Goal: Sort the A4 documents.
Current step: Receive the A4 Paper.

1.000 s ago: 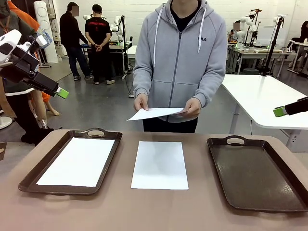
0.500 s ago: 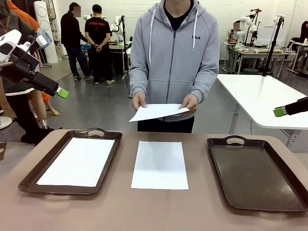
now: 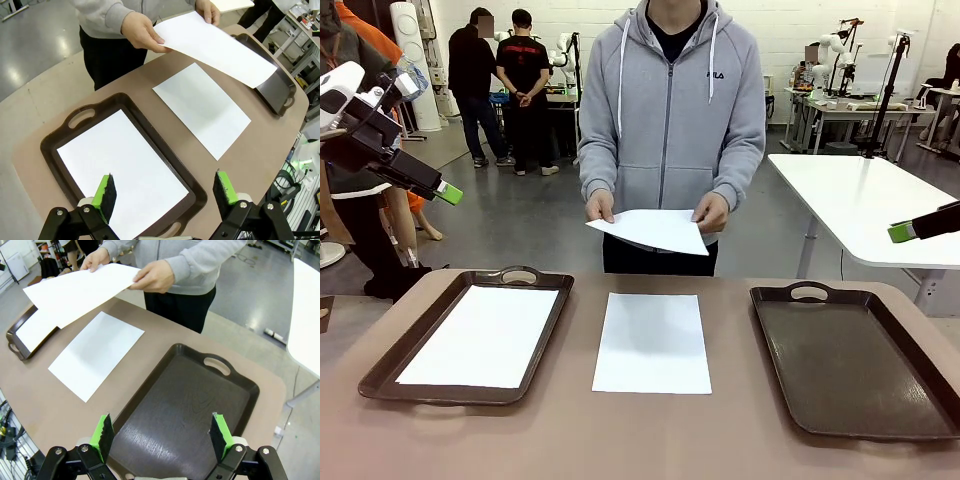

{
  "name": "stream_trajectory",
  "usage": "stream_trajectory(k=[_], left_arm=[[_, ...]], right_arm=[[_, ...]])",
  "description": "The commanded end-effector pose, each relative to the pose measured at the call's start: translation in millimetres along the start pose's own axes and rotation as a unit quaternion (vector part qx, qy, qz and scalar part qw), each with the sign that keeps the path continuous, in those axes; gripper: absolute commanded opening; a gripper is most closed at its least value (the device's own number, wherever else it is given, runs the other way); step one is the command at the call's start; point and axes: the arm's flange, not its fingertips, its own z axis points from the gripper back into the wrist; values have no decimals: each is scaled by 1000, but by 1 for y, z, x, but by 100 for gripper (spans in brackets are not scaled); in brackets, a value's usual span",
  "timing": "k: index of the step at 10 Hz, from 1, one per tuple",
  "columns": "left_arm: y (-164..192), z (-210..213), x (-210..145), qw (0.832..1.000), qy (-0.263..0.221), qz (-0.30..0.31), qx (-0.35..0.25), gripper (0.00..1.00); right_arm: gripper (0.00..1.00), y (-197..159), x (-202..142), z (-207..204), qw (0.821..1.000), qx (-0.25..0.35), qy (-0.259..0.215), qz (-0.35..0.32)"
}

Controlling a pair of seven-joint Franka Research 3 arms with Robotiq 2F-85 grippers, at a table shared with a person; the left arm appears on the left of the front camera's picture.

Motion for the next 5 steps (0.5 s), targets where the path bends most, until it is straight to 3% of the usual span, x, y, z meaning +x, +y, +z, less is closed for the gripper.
stream_trajectory(k=[1,5], left_arm=[[2,1,-1,1000,-1,-9,-4,100],[2,1,-1,1000,-1,-9,-4,100]], right_arm=[[100,0,0,-2,1000,4,-1,-1],[100,0,0,-2,1000,4,-1,-1]])
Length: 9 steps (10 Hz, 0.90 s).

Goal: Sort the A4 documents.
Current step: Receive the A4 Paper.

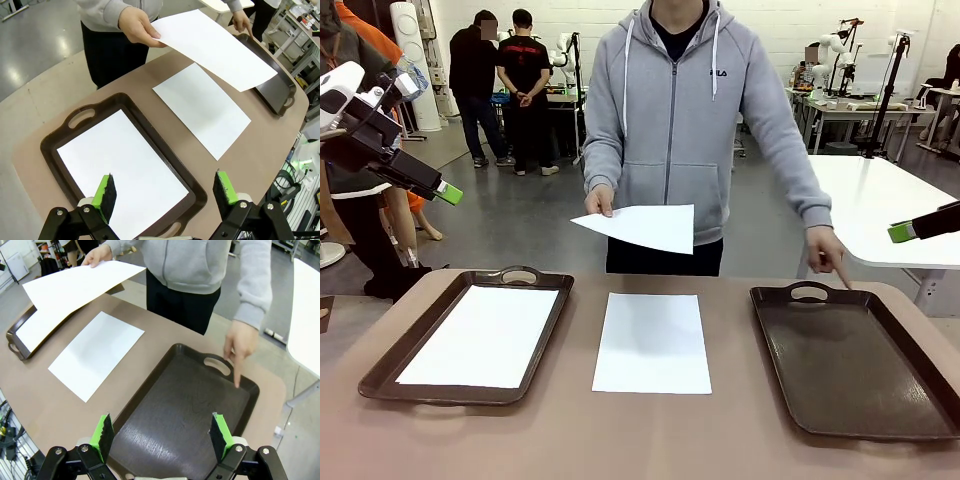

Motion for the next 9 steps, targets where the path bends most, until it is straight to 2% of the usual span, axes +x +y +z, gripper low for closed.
stream_trajectory(k=[1,9], left_arm=[[2,1,-1,1000,-1,-9,-4,100],[2,1,-1,1000,-1,-9,-4,100]], right_arm=[[100,0,0,-2,1000,4,-1,-1],[100,0,0,-2,1000,4,-1,-1]])
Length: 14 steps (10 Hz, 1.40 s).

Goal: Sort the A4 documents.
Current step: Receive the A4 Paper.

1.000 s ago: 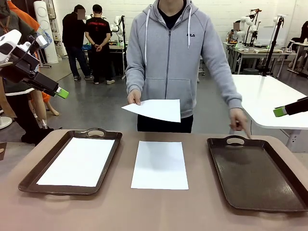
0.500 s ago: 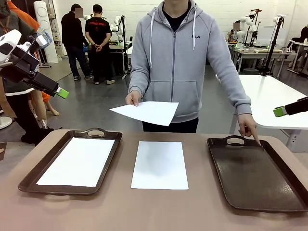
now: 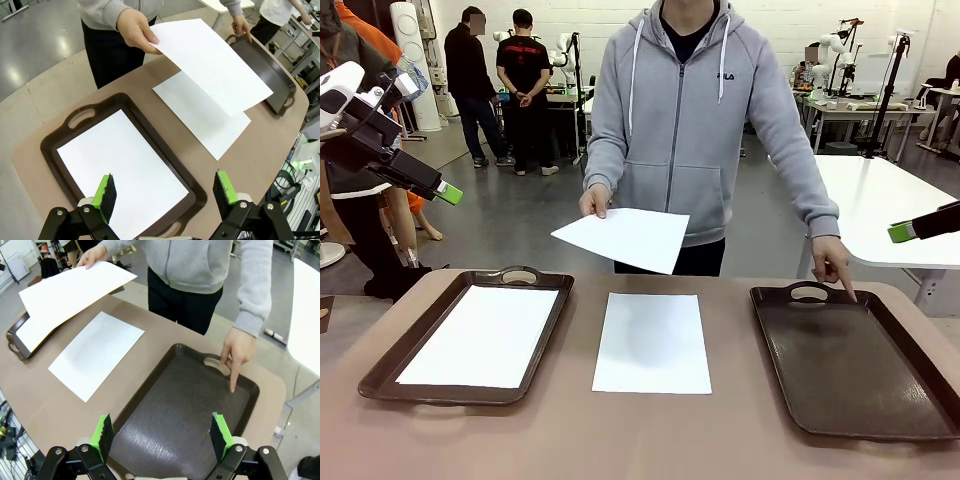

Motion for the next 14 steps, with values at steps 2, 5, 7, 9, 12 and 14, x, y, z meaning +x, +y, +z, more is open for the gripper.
stream_trajectory(k=[2,5,7,9,12,14], left_arm=[[2,1,-1,1000,-1,-9,-4,100],[2,1,-1,1000,-1,-9,-4,100],[2,1,-1,1000,-1,-9,-4,100],[2,1,-1,1000,-1,-9,-4,100],[2,1,-1,1000,-1,-9,-4,100],[2,1,-1,1000,-1,-9,-4,100]], right_arm=[[100,0,0,-2,1000,4,-1,-1],[100,0,0,-2,1000,4,-1,-1],[100,0,3,-18,999,19,11,-34],[100,9,5,-58,993,58,34,-97],[100,39,18,-116,961,153,61,-221],[100,61,28,-157,939,192,71,-277]])
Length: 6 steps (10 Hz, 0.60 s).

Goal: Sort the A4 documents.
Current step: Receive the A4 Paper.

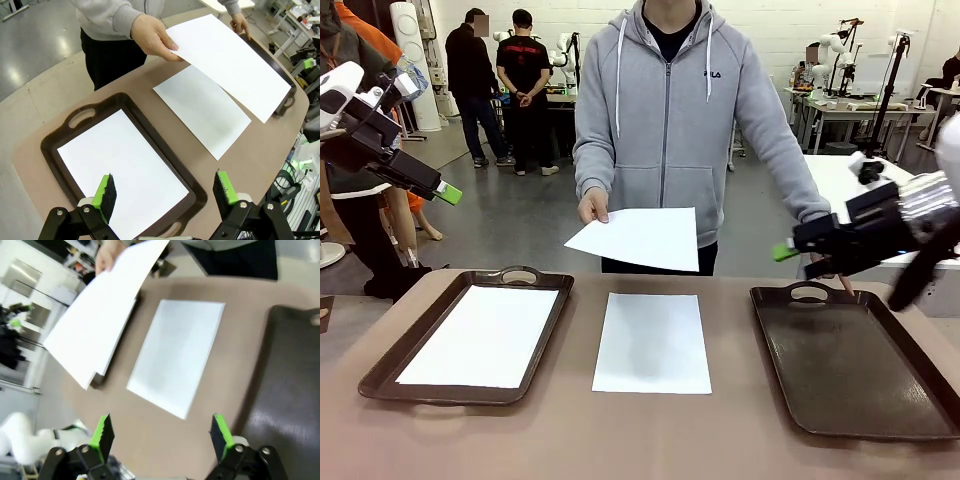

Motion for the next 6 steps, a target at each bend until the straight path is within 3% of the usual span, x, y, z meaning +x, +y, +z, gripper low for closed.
stream_trajectory(k=[1,4,6], left_arm=[[2,1,-1,1000,-1,-9,-4,100],[2,1,-1,1000,-1,-9,-4,100],[2,1,-1,1000,-1,-9,-4,100]], right_arm=[[100,2,26,-48,997,46,9,-68],[100,5,35,-111,975,134,49,-169],[100,11,40,-143,967,168,59,-185]])
